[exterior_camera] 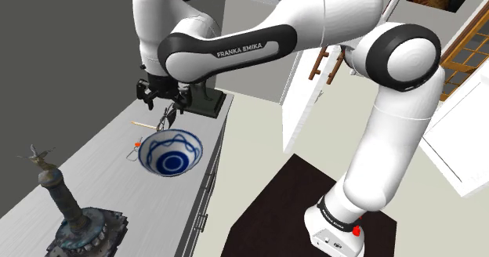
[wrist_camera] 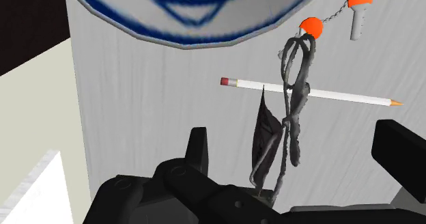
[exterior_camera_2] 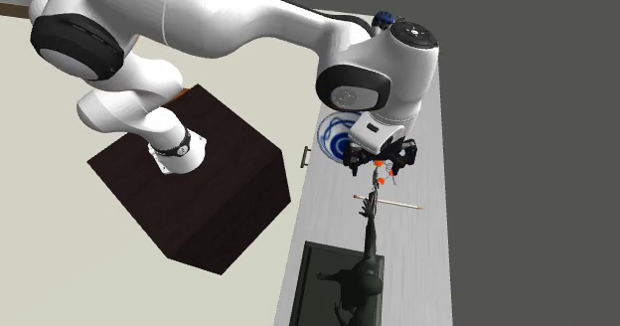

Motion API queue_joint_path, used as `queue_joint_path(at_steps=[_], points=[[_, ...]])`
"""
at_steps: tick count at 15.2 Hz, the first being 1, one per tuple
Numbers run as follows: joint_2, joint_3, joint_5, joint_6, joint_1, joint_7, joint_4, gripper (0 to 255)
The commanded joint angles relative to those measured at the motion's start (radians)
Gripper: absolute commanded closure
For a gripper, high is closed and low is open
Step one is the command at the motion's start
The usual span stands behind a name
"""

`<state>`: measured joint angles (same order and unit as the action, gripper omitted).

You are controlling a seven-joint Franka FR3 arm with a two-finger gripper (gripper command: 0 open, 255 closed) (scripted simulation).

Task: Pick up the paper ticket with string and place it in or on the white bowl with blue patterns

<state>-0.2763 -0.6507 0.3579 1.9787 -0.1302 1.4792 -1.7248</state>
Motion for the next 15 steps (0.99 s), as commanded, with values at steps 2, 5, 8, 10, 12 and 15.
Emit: queue_joint_path(at_steps=[2,5,8,10,12,15], points=[[-0.055,0.021,0.044,-0.003,0.022,0.054,0.045,0],[-0.07,0.028,0.057,0.029,0.022,0.062,0.024,0],[-0.089,0.036,0.074,0.067,0.022,0.072,0.003,0],[-0.089,0.036,0.074,0.067,0.022,0.072,0.002,0],[-0.089,0.036,0.074,0.067,0.022,0.072,0.003,0],[-0.089,0.036,0.074,0.067,0.022,0.072,0.003,0]])
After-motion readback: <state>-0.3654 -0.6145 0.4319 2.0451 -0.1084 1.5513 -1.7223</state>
